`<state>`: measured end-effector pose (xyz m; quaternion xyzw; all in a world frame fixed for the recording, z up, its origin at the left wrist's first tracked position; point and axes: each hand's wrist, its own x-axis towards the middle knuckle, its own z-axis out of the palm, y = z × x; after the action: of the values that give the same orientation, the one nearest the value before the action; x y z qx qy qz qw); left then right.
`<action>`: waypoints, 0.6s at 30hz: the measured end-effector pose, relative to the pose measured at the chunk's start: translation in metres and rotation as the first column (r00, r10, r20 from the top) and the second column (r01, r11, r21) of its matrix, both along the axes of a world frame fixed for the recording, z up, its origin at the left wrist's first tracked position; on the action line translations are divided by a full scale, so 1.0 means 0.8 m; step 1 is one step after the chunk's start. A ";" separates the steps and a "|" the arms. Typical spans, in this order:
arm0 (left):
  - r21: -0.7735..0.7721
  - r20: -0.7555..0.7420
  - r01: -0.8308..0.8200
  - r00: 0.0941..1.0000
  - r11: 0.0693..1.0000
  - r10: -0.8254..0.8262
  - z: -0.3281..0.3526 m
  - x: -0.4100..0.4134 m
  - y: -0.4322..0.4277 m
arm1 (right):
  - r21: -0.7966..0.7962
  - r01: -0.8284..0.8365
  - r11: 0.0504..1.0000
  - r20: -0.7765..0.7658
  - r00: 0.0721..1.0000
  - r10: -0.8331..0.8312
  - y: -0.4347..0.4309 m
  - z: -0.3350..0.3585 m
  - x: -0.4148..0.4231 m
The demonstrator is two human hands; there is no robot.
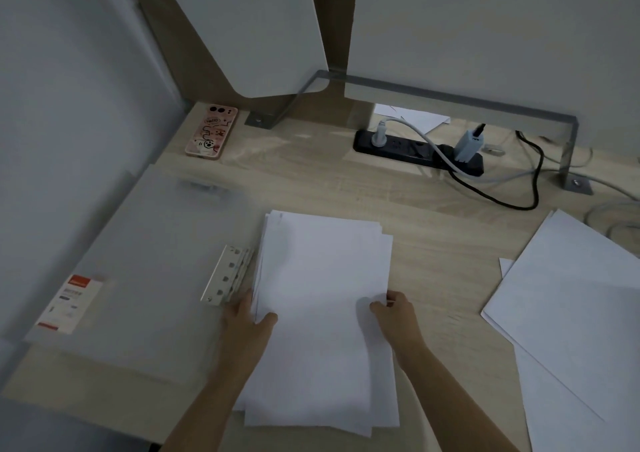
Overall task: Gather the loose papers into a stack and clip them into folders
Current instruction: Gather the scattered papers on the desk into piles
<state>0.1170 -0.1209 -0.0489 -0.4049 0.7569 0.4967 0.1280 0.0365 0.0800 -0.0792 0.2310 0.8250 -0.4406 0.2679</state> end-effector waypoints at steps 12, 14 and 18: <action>0.028 -0.042 0.194 0.980 0.981 -0.193 -0.019 -0.031 0.054 | 0.029 -0.058 0.998 -0.065 0.996 0.060 0.088 0.008 0.023; -0.054 -0.048 0.206 0.977 0.977 -0.209 -0.020 -0.032 0.053 | -0.001 -0.037 0.999 -0.099 0.994 0.037 0.105 0.016 0.023; -0.202 -0.168 0.189 0.960 0.961 -0.224 -0.007 -0.042 0.071 | 0.012 0.183 0.983 -0.240 0.955 -0.175 0.169 0.030 0.017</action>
<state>0.0831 -0.0640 -0.0547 -0.2845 0.8465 0.4447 0.0685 0.0505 0.2153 -0.0555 0.2550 0.8342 -0.4735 0.1221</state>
